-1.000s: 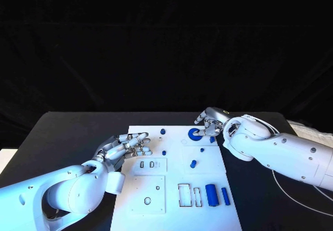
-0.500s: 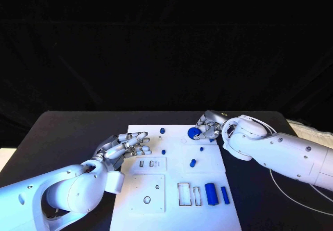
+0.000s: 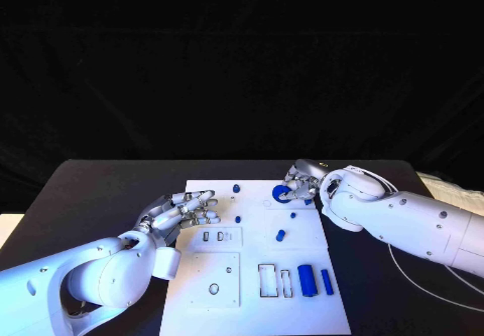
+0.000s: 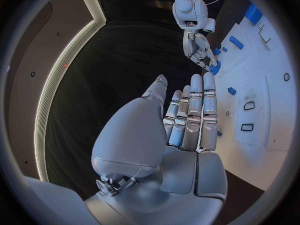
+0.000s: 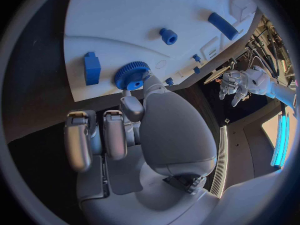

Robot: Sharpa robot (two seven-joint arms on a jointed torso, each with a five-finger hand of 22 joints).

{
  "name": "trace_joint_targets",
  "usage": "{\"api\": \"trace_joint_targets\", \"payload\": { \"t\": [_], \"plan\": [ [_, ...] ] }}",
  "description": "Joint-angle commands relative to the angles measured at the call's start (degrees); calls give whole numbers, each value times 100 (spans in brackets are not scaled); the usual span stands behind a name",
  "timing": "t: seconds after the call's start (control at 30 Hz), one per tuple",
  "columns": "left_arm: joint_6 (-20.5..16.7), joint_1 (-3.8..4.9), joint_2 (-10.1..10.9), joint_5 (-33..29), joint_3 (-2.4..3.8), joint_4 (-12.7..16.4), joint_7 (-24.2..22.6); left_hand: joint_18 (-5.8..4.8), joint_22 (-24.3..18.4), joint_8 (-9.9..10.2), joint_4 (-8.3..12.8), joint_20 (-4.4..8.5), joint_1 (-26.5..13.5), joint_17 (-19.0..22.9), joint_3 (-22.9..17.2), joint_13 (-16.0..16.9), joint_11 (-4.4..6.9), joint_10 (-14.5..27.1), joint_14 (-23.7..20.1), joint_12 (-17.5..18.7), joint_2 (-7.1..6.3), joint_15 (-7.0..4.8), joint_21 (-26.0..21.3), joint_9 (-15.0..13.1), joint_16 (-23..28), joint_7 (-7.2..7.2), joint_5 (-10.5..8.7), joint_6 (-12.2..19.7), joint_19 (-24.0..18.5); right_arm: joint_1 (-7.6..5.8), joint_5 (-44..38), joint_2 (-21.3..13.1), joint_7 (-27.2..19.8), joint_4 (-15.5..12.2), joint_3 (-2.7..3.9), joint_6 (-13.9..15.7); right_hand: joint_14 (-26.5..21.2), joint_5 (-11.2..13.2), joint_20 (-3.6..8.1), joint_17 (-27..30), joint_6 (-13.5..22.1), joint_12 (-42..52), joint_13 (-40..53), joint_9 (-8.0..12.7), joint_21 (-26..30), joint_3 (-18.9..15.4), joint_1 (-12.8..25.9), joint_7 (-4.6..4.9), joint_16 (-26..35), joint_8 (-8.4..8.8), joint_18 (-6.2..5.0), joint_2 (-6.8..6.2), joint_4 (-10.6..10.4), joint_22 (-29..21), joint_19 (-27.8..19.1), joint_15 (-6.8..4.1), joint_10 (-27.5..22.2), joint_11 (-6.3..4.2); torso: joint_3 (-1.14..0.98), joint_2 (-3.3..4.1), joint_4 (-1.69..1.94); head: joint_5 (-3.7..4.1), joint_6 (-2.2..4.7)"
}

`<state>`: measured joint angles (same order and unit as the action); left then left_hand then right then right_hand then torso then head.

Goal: Assemble the parts on the task board

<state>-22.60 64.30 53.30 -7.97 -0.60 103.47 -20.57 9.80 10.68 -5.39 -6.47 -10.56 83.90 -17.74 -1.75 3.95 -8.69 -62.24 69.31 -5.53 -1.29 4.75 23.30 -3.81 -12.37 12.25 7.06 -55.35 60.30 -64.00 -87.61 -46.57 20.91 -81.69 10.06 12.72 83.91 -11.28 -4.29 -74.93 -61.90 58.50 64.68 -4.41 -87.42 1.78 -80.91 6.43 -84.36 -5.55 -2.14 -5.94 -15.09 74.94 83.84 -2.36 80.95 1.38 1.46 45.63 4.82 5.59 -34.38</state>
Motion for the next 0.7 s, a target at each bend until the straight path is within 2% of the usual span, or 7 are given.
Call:
{"api": "trace_joint_targets", "payload": {
  "t": [0.03, 0.17, 0.33, 0.53, 0.7],
  "plan": [
    [140, 4, -12, -5, 3, 4, 4, 58, 8, 25, 35, -9, 47, -5, 1, -3, 10, -12, -36, 19, -2, 4, 34, 1, 22, 2, -6, 5, -30, 39, -319, 5, 151, 2, -20, 8, 431, 73, 38, -567, -154, 66, 67, -49, -48, 75, -91, -44, -53, -82, 88, 151, 45, 965, 255, -35, 43, -32, -1, 2, 1, 4, -1],
    [150, 4, -12, -5, 3, 3, 16, 57, 10, 27, 38, -8, 46, -9, -1, -3, 9, -11, -36, 22, 1, 4, 36, 2, 24, 5, -7, 6, -31, 54, -672, 5, 321, -30, -20, 88, 440, 387, 91, -626, -335, 95, 143, -79, -78, 295, -394, -116, -85, -133, 104, 286, 260, 1039, 301, -95, 59, -98, 2, 2, 2, 9, -2],
    [173, 4, -15, -5, 2, -2, 28, 57, 15, 33, 56, -5, 65, -22, -21, -5, 9, -10, -38, 31, 20, 3, 46, 3, 31, 7, -5, 10, -35, 87, -1254, 7, 436, -136, -20, 303, 441, 657, 137, -644, -513, 59, 172, -110, -94, 478, -500, -180, -92, -177, 113, 302, 391, 1080, 324, -137, 58, -149, 2, 1, 0, 12, 1],
    [198, 4, -17, -5, 2, -5, 39, 57, 16, 34, 60, -4, 69, -24, -24, -6, 9, -10, -38, 32, 23, 2, 47, 3, 33, 7, -6, 10, -36, 126, -1578, 26, 400, -408, -20, 563, 439, 667, 143, -637, -506, 27, 165, -105, -97, 523, -497, -174, -87, -156, 115, 277, 410, 1088, 328, -140, 52, -147, 0, 4, 8, 14, 17],
    [212, 4, -23, -5, 2, -9, 50, 55, 20, 38, 60, -4, 64, -33, -32, -7, 6, -10, -40, 39, 38, 4, 53, 4, 38, 10, -8, 13, -40, 140, -1633, 81, 369, -693, -21, 618, 436, 581, 141, -628, -480, -5, 175, -91, -98, 579, -370, -154, -79, -105, 116, 227, 360, 1093, 329, -129, 52, -131, 8, 4, 24, 12, 46]
  ]
}}
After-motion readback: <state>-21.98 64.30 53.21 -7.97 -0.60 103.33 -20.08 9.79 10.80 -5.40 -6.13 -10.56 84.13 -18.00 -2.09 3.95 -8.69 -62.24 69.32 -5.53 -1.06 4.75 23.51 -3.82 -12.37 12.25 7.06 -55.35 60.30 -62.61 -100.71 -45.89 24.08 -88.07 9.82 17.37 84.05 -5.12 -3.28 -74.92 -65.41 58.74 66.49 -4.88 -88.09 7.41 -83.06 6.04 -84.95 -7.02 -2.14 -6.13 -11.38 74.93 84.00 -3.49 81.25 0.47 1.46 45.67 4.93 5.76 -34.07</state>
